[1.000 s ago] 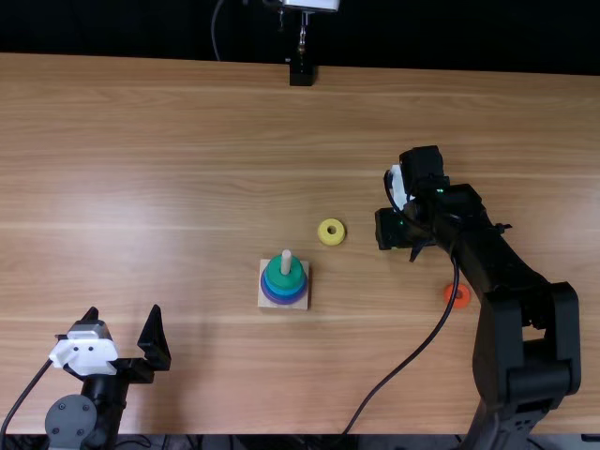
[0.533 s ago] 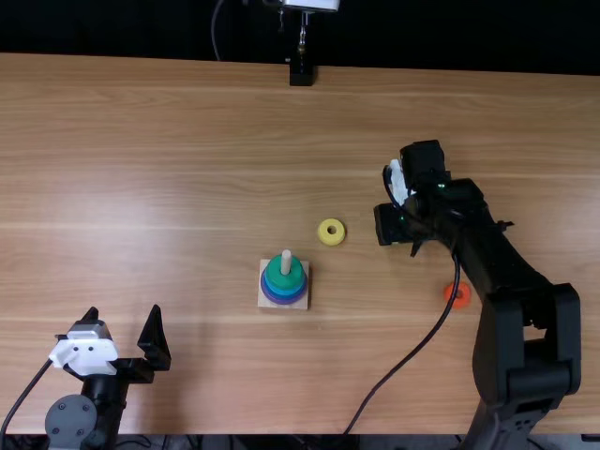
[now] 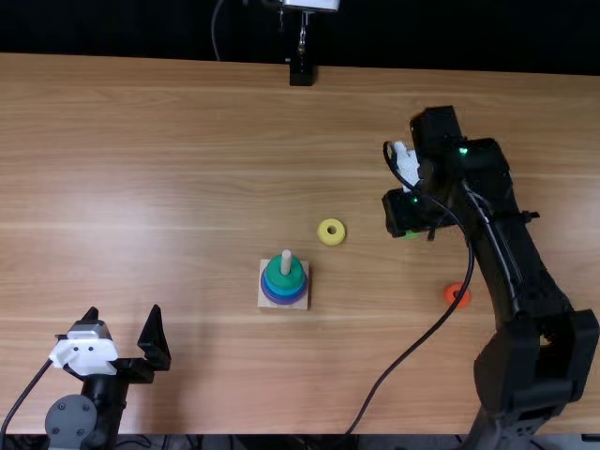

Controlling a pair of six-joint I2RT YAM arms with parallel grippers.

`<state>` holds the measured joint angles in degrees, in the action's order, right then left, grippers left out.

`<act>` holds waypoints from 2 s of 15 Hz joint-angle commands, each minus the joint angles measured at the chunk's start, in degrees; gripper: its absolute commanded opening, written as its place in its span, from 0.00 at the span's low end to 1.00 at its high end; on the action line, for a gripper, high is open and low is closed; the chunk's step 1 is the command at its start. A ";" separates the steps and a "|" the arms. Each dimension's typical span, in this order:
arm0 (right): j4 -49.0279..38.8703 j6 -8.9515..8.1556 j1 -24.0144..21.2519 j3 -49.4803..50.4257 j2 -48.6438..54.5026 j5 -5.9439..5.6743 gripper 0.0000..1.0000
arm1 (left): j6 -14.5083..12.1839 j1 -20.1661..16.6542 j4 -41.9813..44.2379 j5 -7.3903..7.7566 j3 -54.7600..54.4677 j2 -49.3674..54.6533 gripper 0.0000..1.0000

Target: Build the Hanoi tower: stack the rings onto the peg from bottom to top in this color order: purple, dark blue, light blue, dark green, light green, yellow, orange.

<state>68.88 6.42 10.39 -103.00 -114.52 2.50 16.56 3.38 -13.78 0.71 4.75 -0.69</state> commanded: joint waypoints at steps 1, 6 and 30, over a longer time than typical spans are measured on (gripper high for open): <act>1.00 0.97 2.70 -3.52 2.55 0.45 0.00 | -0.21 -0.12 -1.09 0.66 -3.17 0.69 1.00; 8.07 0.86 9.47 -11.26 2.63 0.56 0.00 | -0.21 -0.12 -1.09 0.66 -3.17 0.69 1.00; 17.56 -0.19 25.73 -24.35 2.37 4.35 0.00 | -0.21 -0.12 -1.09 0.66 -3.17 0.69 1.00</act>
<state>86.35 6.15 35.64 -126.43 -113.95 6.22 16.56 3.38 -13.82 0.69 4.75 -0.67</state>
